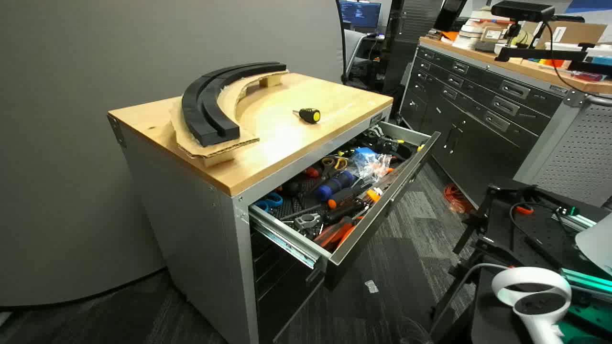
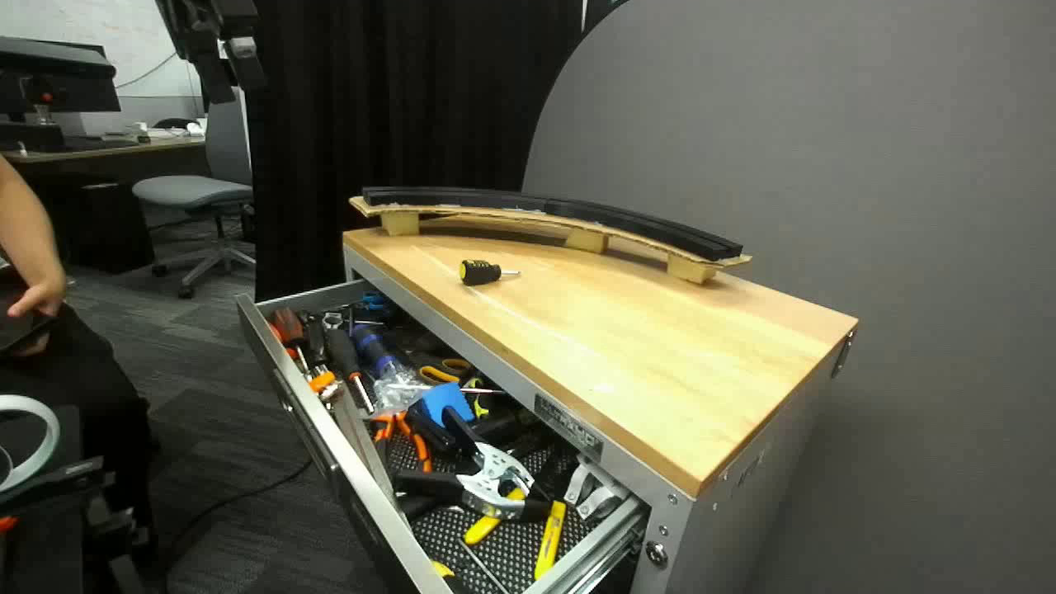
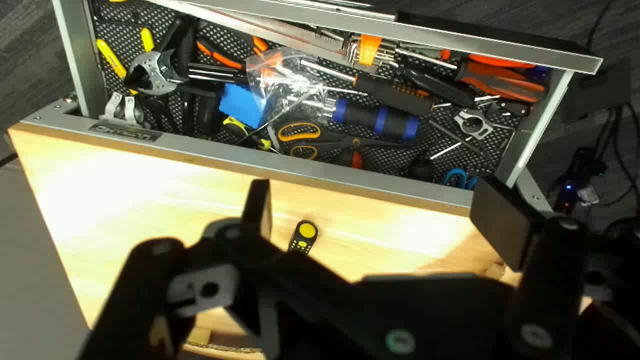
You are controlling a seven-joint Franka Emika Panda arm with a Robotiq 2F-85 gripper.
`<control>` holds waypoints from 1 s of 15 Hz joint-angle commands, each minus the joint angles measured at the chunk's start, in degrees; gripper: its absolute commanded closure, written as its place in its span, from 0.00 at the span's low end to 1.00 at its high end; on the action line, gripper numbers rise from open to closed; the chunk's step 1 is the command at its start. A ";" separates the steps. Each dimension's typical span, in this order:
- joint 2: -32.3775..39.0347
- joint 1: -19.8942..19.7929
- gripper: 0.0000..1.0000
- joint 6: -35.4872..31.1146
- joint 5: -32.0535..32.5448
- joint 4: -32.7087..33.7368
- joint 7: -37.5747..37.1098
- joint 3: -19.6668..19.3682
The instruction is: Put the screwdriver in the open drawer then close the drawer
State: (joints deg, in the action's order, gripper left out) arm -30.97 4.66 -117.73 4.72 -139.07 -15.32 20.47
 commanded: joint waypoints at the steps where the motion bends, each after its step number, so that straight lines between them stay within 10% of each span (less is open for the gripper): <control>1: 0.40 1.67 0.00 0.11 0.96 0.37 -0.78 -1.41; 6: 0.23 1.65 0.00 0.12 0.96 1.14 -0.78 -1.37; 15: 31.09 -3.34 0.00 -10.55 7.87 18.23 -6.56 1.52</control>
State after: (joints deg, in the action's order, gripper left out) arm -11.07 2.96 -127.15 8.88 -130.24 -18.77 21.04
